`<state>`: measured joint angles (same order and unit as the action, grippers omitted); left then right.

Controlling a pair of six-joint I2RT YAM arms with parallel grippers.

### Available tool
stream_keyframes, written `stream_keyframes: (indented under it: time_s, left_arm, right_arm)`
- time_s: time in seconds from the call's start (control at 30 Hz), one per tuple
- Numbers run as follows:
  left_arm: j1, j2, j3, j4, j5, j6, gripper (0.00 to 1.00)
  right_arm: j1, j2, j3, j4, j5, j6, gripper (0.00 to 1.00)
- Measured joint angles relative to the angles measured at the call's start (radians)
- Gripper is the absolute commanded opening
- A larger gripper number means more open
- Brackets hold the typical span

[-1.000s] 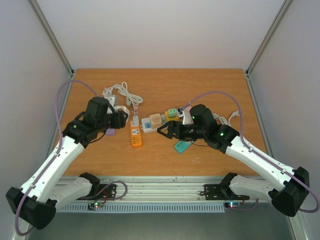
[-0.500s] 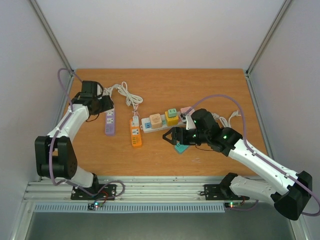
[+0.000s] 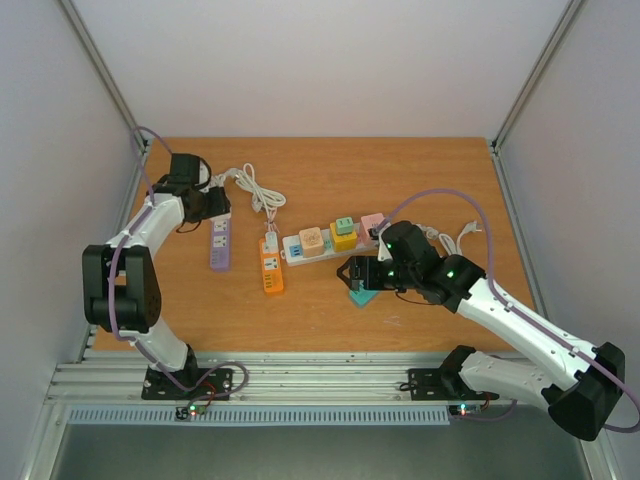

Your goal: Insert the plug

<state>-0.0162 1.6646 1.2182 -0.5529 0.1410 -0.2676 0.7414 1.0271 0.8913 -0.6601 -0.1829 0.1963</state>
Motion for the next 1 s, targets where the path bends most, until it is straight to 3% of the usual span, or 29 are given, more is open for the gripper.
stream_keyframes:
  time_s: [0.5,1.0]
  left_arm:
    - [0.0,0.001,-0.006,-0.04,-0.011,0.011,0.31]
    - [0.0,0.002,-0.037,-0.042,-0.006,0.014,0.3]
  right_arm:
    - [0.0,0.084,0.021,-0.05,0.319,0.012,0.88]
    - [0.0,0.105,0.013,-0.052,0.344,0.015,0.88]
